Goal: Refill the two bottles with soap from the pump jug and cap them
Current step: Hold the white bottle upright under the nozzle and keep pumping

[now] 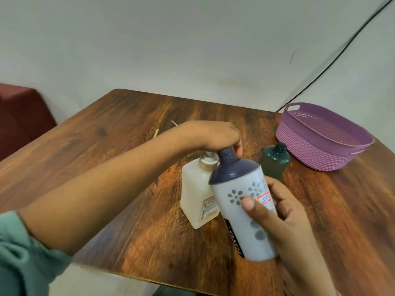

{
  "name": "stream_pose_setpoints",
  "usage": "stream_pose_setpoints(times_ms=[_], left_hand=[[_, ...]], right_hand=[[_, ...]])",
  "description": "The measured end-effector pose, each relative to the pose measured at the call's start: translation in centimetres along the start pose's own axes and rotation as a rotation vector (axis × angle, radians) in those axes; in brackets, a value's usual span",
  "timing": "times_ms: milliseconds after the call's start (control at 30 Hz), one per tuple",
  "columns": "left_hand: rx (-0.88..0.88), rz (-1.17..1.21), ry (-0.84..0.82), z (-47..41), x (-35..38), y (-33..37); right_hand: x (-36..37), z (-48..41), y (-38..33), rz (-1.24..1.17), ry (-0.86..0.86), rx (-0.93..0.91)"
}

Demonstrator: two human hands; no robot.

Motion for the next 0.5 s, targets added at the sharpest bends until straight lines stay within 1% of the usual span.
stream_pose_setpoints(times_ms=[67,133,200,267,367,400,433,500], left_hand=[[0.002,-0.041,0.006,0.2,-0.3,0.1],[0.01,-0.136,0.012,0.4,-1.0,0.5],[0.007,-0.169,0.068,0.4,-1.9,0.7],[0.006,-0.099,0.108,0.3,-2.1,0.5],[0.009,0.07,0.047,0.1,-0.5,-0.2],[0.007,0.102,0.051,0.2,-0.3,-0.3],[0.004,0.112,0.064,0.2,-0.4,-0.4],[0.009,0.057,0.073,0.3,-0.9,-0.1]], right_hand=[[0.2,0.0,-0.1,0.001,0.001,-0.005],[0.2,0.0,-0.5,-0.002,-0.004,-0.013],[0.2,0.0,-0.9,-0.011,-0.009,-0.017],[0.1,0.0,-0.9,-0.011,-0.011,-0.013],[0.1,0.1,-0.3,0.005,0.004,0.006],[0.1,0.1,-0.1,0.007,0.01,0.012],[0.1,0.0,0.1,0.01,0.014,0.017],[0.3,0.0,0.2,0.009,0.021,0.012]])
Point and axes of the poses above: each hand's wrist, its own z-axis away from the middle knuckle, its own x-axis out of the palm, y = z × x, the point moved 7 cm from there along -z, towards the middle knuckle, and after that the axes turned 7 degrees about -x, right-handed, at the moved point
